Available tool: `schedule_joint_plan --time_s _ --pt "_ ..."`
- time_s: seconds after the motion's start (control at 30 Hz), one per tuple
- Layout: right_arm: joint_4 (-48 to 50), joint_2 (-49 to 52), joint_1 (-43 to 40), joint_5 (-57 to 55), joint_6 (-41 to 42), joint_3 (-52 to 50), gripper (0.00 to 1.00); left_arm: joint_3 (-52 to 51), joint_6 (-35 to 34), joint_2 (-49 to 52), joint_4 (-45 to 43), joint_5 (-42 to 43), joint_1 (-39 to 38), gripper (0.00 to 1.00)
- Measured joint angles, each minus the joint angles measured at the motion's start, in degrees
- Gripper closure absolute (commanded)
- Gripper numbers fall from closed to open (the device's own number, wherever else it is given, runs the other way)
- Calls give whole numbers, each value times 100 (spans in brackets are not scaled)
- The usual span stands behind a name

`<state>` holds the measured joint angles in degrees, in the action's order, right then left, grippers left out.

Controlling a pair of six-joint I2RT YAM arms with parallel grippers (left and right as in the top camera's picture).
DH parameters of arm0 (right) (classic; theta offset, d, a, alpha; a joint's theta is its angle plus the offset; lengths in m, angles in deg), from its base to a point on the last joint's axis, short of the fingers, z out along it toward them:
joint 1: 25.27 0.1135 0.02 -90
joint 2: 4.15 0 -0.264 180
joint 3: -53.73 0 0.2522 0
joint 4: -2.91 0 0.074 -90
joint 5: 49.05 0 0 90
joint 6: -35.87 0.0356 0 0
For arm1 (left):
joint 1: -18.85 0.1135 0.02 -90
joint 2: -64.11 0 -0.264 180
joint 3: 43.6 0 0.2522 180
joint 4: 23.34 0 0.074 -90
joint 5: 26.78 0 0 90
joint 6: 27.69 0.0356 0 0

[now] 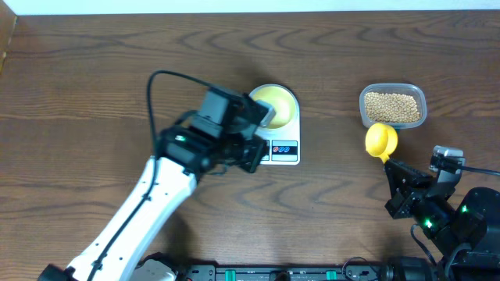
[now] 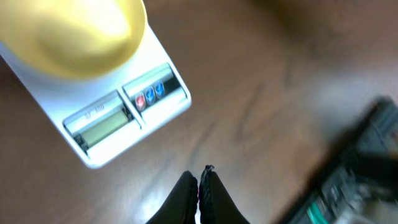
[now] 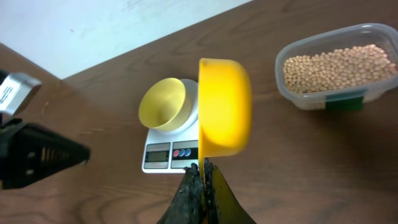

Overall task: Scoop item into bowl and weigh 50g on scale
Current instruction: 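Reach the left gripper to the yellow bowl on the scale, then grasp the yellow bowl rim with the left gripper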

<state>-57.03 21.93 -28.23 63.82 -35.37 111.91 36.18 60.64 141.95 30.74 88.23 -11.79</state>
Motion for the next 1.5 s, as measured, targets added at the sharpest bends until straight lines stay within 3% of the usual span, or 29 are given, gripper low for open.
schedule_joint_plan --time_s 0.23,0.33,0.5,0.83,1.5 --pt "2 0 0 -170 -267 0 99 -479 -1700 525 -1161 -1172 -446 93" --pt "0 0 0 -422 -372 0 99 -577 -2111 1043 -1735 -1379 -553 93" --pt "2 0 0 -717 -501 0 99 -577 -2610 1609 -1974 -1784 -863 93" --pt "79 0 0 -992 -748 0 99 -579 -2900 2002 -2096 -2472 -892 93" --pt "136 0 0 -1054 -772 2 99 -579 -2986 2376 -2435 -2837 -1126 93"
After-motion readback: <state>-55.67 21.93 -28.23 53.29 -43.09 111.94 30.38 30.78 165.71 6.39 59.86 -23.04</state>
